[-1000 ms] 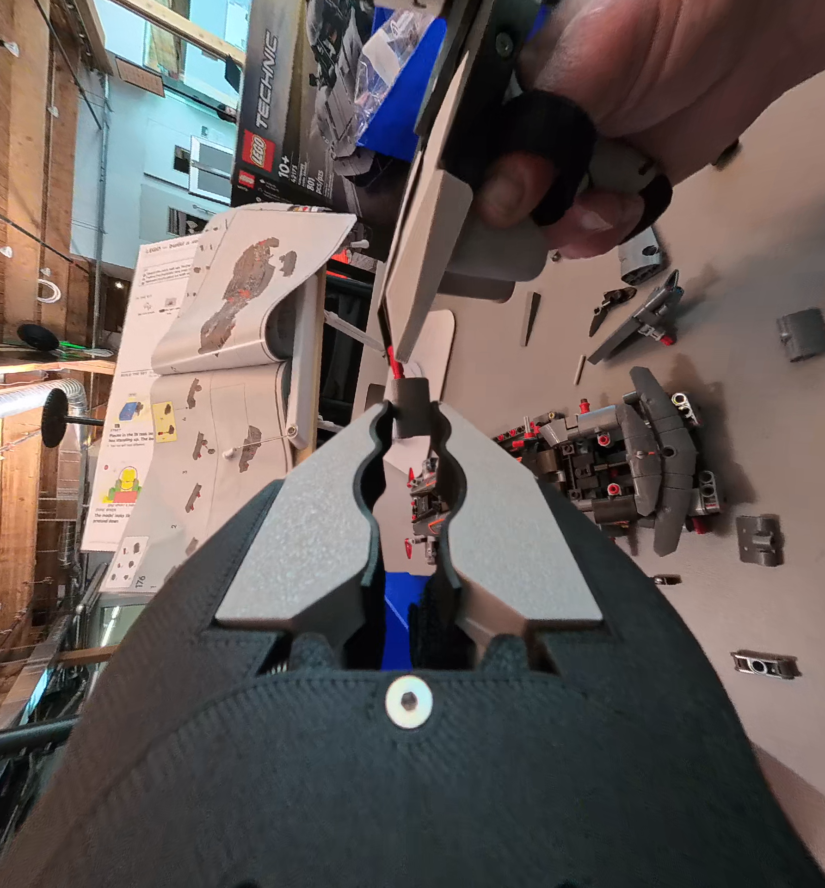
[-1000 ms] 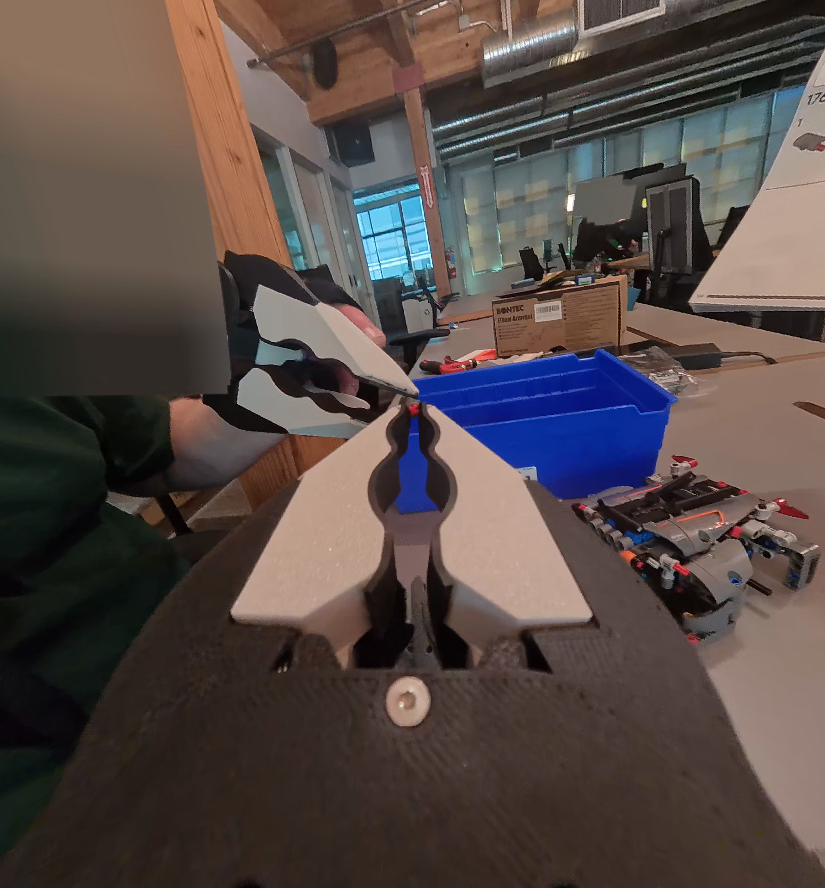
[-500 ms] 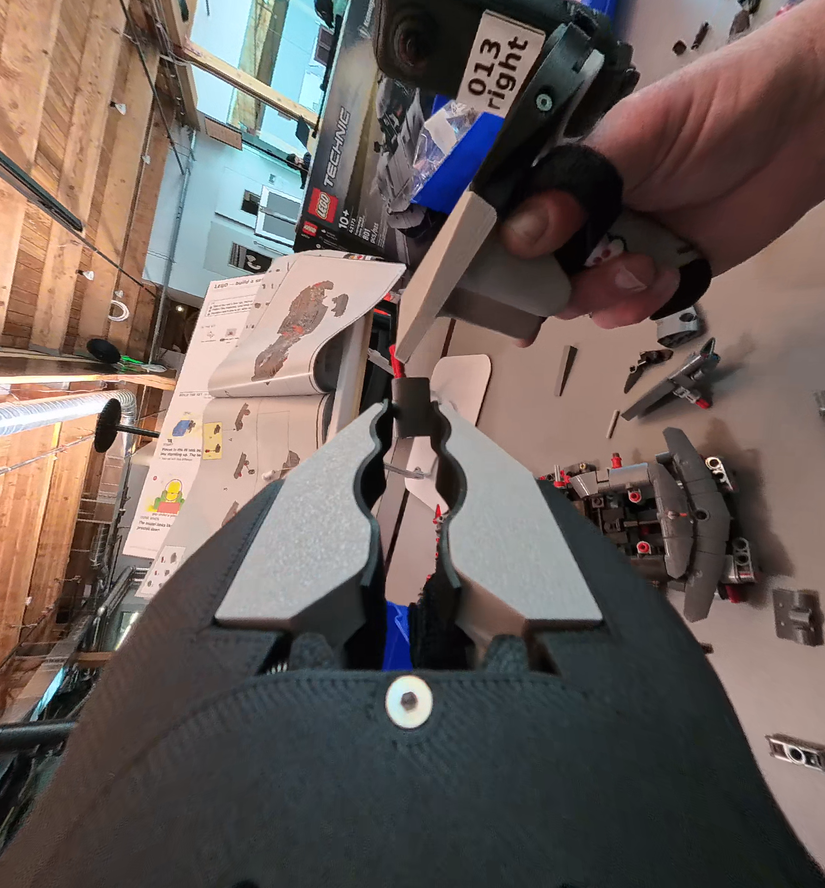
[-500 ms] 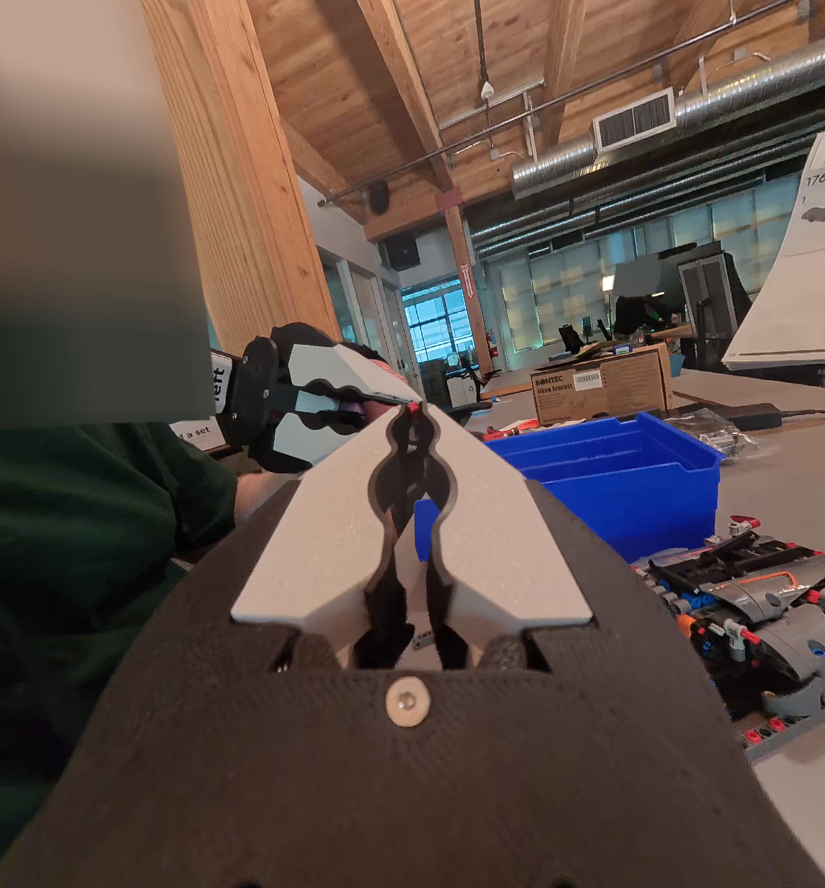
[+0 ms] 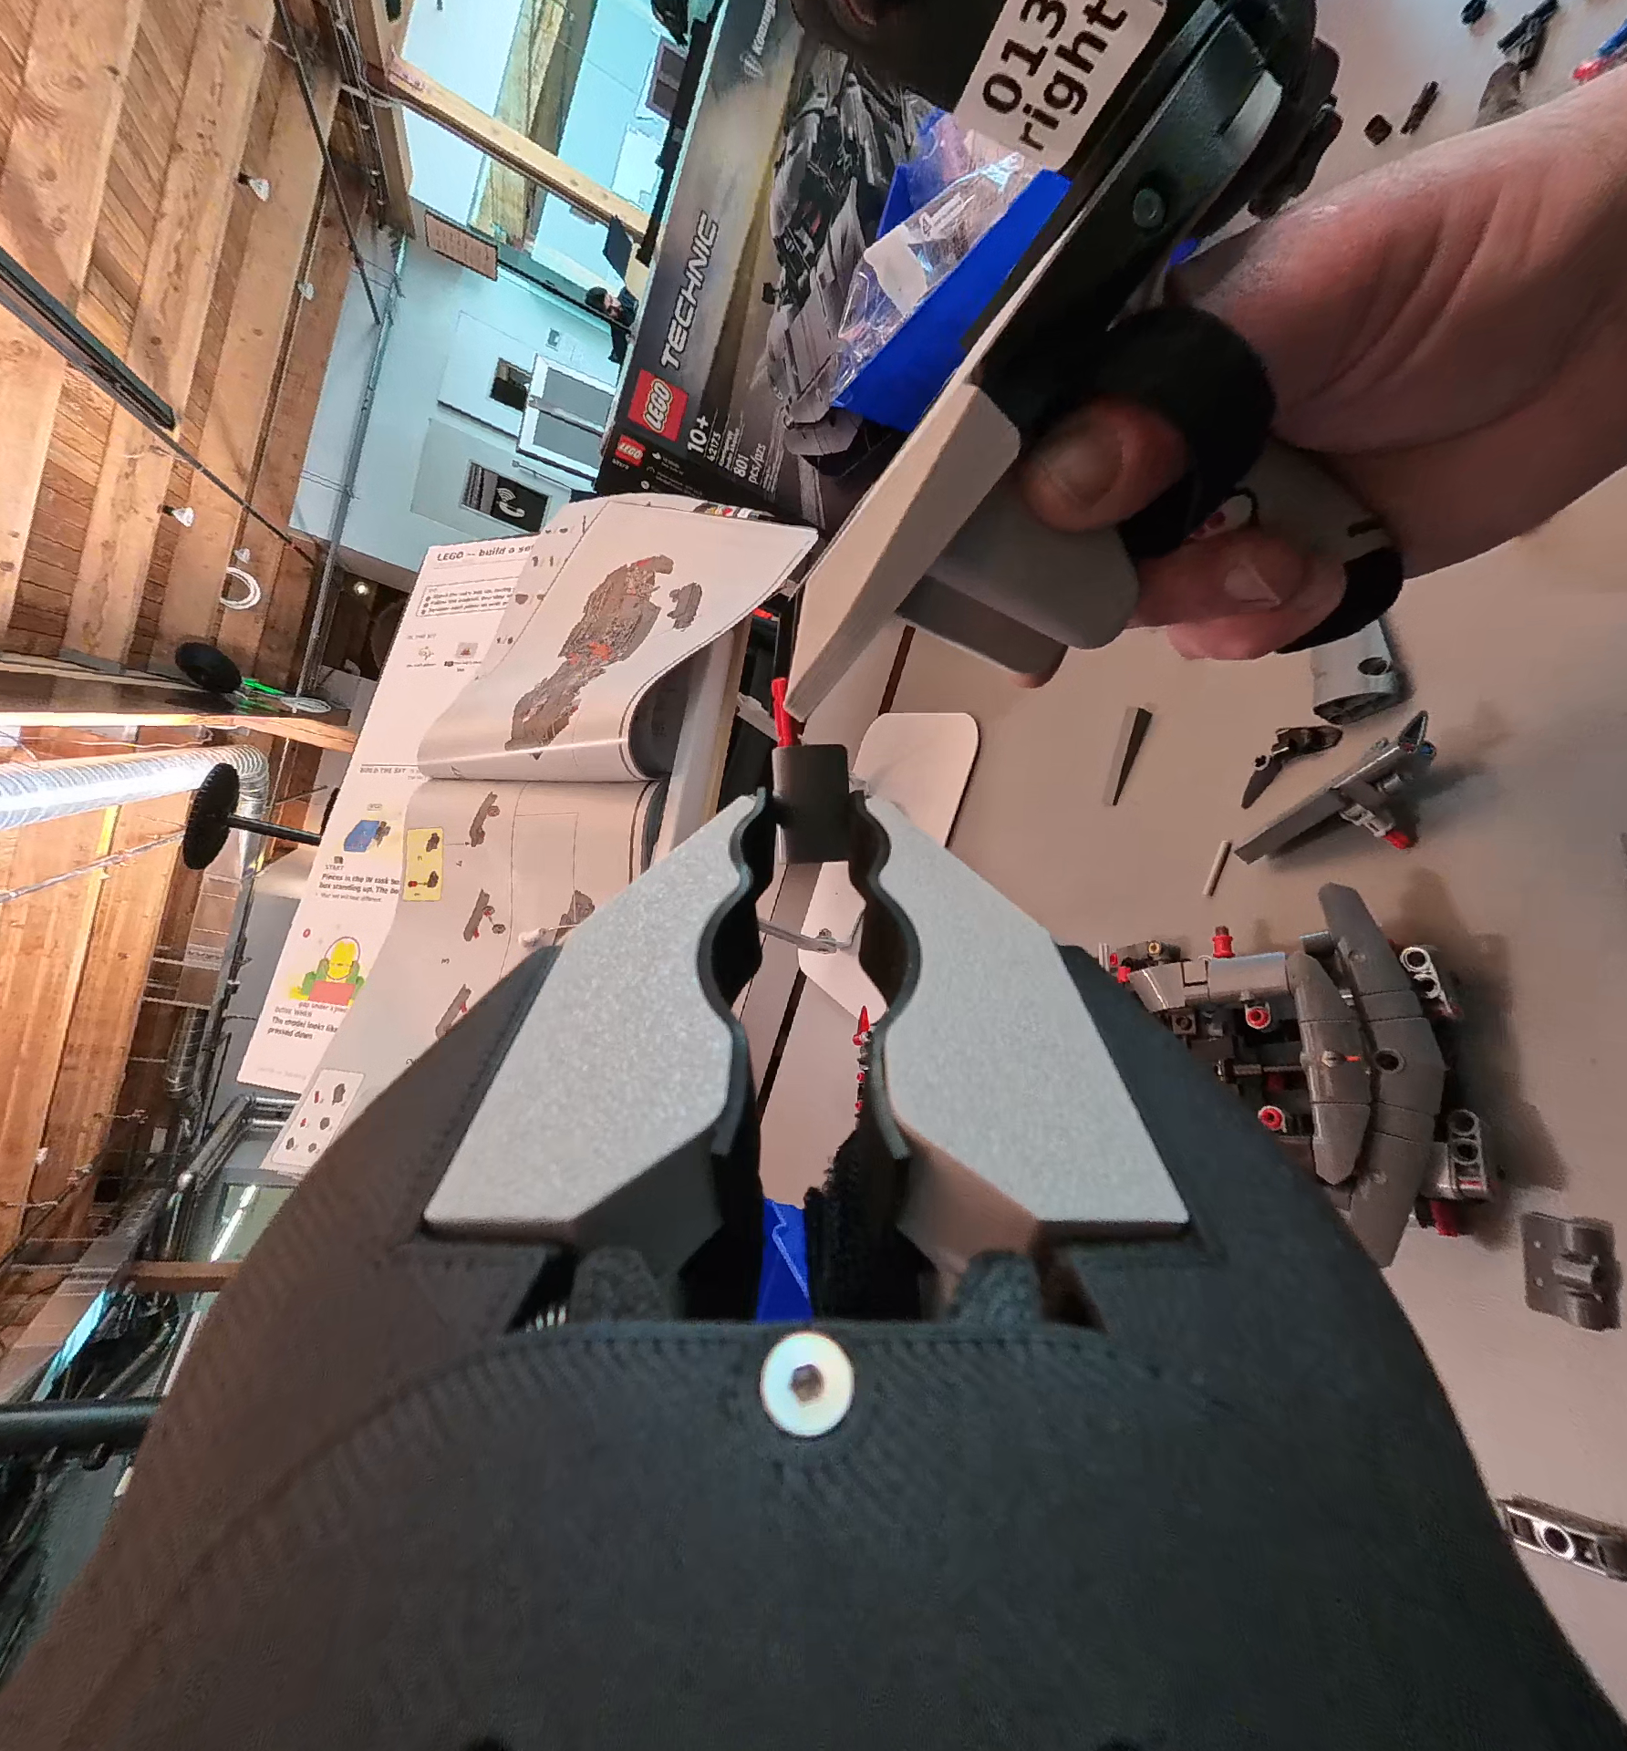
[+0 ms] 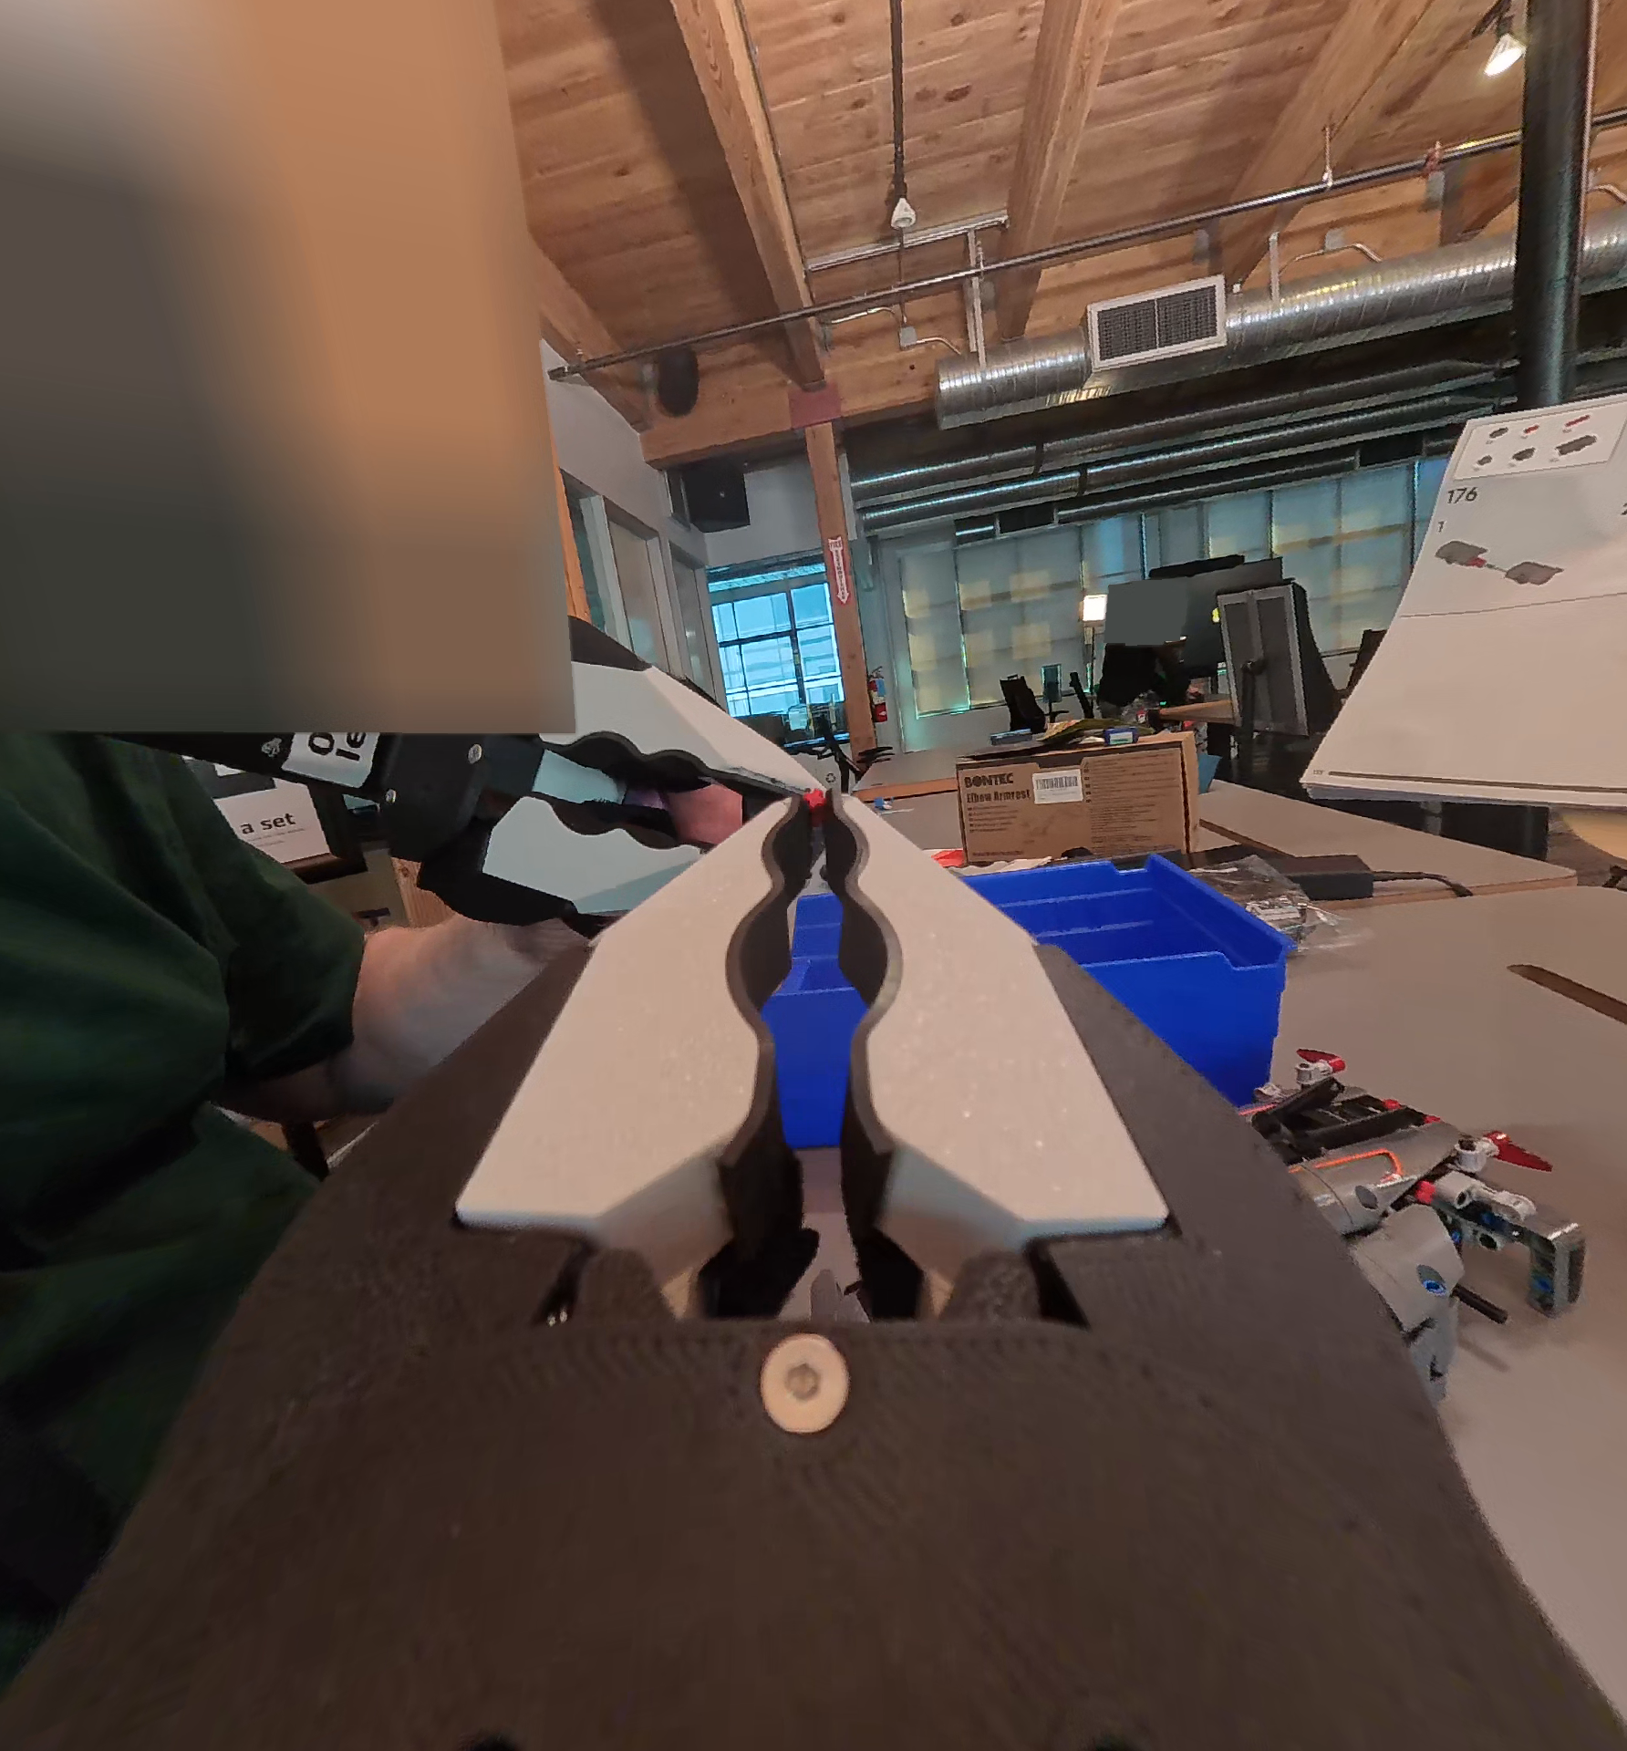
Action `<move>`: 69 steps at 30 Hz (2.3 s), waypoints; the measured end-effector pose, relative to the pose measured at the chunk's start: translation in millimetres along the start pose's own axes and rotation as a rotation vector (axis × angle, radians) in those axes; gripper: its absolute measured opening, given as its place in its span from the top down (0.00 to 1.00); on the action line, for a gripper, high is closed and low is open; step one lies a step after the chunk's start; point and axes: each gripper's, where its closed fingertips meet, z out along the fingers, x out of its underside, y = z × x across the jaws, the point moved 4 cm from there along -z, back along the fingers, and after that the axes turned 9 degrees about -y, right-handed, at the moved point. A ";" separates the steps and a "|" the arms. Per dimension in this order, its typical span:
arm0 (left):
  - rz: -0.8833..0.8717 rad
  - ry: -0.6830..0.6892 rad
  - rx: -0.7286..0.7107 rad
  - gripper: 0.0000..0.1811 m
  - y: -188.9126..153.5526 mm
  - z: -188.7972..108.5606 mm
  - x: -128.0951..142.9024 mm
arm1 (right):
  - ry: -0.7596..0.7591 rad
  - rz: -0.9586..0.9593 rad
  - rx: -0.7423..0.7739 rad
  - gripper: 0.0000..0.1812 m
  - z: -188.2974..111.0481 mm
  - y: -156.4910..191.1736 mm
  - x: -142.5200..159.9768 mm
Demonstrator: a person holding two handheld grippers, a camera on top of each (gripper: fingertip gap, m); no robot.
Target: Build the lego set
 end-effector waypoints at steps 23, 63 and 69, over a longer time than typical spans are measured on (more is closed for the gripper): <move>-0.036 0.019 0.004 0.93 -0.9 -0.2 2.2 | 0.033 -0.076 0.028 0.99 1.7 1.1 2.7; -1.309 -0.202 0.430 0.93 -10.8 -5.3 22.4 | 0.508 -0.947 0.203 0.74 20.5 13.9 36.2; -1.408 -0.252 0.436 0.93 -12.0 -1.8 23.1 | 0.514 -0.966 0.243 0.78 18.1 10.6 33.4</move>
